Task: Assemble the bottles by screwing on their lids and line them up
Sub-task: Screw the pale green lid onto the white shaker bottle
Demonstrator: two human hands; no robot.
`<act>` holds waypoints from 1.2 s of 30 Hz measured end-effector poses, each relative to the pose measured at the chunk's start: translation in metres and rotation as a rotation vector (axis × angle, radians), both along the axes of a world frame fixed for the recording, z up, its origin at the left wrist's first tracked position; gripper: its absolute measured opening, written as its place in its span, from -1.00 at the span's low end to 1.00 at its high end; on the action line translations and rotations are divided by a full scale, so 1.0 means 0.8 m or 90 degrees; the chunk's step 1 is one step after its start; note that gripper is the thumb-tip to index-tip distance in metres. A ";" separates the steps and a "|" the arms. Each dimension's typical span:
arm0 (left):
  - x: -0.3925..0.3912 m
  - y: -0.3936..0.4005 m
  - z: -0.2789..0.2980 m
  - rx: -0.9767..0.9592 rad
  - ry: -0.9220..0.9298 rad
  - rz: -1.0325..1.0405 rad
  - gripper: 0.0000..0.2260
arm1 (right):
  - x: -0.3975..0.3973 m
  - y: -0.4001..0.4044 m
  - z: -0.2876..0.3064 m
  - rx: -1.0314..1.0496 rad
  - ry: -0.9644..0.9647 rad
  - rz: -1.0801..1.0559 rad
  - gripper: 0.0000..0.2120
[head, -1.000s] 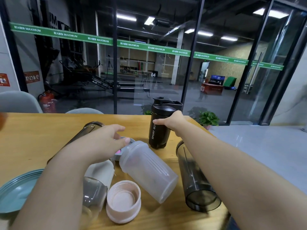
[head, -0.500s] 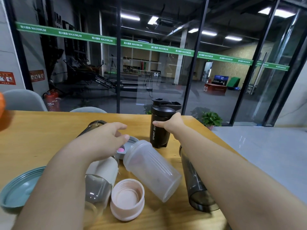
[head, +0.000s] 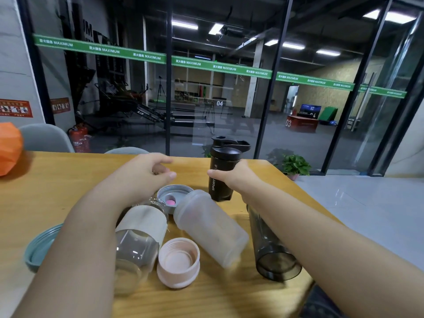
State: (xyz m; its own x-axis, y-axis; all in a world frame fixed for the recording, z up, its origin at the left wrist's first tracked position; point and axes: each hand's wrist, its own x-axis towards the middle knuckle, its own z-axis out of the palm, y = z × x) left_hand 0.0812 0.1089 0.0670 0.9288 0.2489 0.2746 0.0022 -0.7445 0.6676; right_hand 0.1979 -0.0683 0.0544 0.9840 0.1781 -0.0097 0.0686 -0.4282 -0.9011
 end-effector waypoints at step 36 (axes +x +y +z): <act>-0.098 0.092 -0.095 0.050 0.169 0.221 -0.01 | -0.091 -0.008 -0.029 -0.457 -0.058 0.194 -0.10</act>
State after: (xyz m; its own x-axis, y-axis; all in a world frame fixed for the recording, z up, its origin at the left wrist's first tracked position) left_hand 0.0025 0.1821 -0.0092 0.8343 0.5469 0.0690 0.4249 -0.7178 0.5516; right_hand 0.1250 -0.0748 0.0310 0.8951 0.4214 -0.1455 0.3374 -0.8537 -0.3966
